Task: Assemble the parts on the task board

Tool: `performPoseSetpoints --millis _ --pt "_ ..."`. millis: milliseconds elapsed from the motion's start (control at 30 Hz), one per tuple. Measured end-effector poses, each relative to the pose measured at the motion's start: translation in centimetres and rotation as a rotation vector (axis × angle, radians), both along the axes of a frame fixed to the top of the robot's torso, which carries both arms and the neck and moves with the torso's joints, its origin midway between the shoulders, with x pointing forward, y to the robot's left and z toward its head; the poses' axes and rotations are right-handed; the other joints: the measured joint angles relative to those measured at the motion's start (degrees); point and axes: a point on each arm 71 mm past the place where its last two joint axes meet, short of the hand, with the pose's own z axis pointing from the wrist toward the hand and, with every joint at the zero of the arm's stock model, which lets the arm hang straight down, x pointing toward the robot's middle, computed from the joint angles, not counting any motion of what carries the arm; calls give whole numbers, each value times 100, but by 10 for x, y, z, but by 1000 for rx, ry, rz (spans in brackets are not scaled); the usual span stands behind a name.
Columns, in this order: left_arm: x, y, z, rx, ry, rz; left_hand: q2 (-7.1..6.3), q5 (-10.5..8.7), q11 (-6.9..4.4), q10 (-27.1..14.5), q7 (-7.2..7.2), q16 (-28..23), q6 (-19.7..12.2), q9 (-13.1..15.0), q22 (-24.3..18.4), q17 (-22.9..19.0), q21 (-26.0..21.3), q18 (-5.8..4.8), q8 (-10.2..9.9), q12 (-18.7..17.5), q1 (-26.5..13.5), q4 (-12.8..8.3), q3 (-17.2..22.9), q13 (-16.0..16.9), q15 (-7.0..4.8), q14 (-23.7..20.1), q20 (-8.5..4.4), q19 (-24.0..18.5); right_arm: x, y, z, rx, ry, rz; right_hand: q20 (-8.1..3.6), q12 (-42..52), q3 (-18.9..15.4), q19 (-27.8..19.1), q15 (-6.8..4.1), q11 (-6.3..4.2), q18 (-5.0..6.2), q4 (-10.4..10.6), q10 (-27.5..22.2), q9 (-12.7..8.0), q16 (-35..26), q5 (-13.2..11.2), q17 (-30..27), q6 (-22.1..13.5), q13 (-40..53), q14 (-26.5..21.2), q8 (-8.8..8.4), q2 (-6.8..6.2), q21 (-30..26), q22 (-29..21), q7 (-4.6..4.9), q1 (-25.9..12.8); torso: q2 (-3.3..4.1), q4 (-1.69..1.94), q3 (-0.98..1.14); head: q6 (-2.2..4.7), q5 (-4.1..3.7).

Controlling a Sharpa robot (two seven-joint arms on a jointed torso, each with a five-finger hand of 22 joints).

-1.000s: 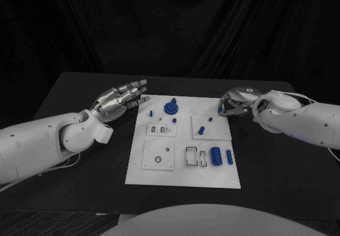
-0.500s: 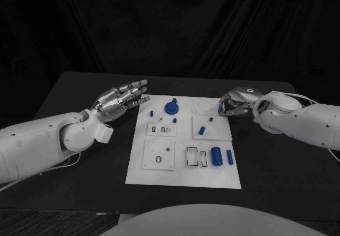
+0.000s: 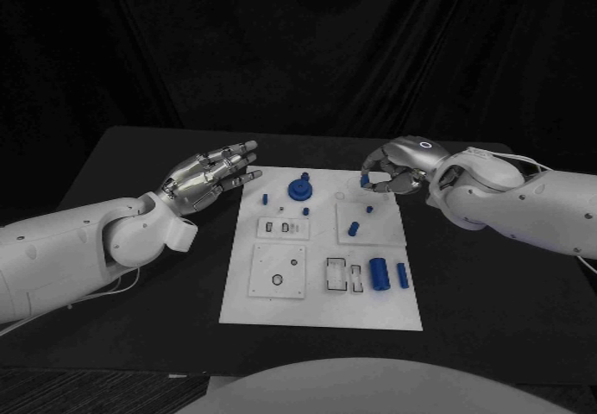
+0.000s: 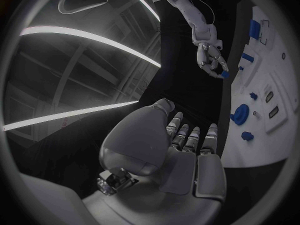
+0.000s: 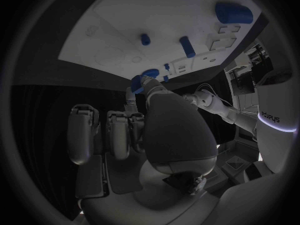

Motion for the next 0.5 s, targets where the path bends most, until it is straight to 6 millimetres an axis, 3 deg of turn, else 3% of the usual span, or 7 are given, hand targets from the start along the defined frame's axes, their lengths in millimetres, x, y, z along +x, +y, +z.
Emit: performPoseSetpoints --millis 333,500 --pt "0 0 0 1 2 -1 0 0 0 0 0 0 0 0 0 0 0 0 0 0 0 0 0 0 0 0 0 0 -15 70 -2 13 -17 122 0 0 -1 0 0 0 0 -1 0 25 0 31 0 -2 0 0 30 13 -60 -1 3 -17 -13 -7 -12 0 -42" --pt "-1 0 0 1 3 -3 0 0 0 0 0 23 0 0 0 3 0 0 0 0 0 0 0 0 0 0 0 0 -22 95 -15 6 -3 157 0 0 18 0 0 0 0 -32 0 31 0 31 0 10 0 0 43 13 -60 -1 33 -16 -16 -4 -10 0 23"
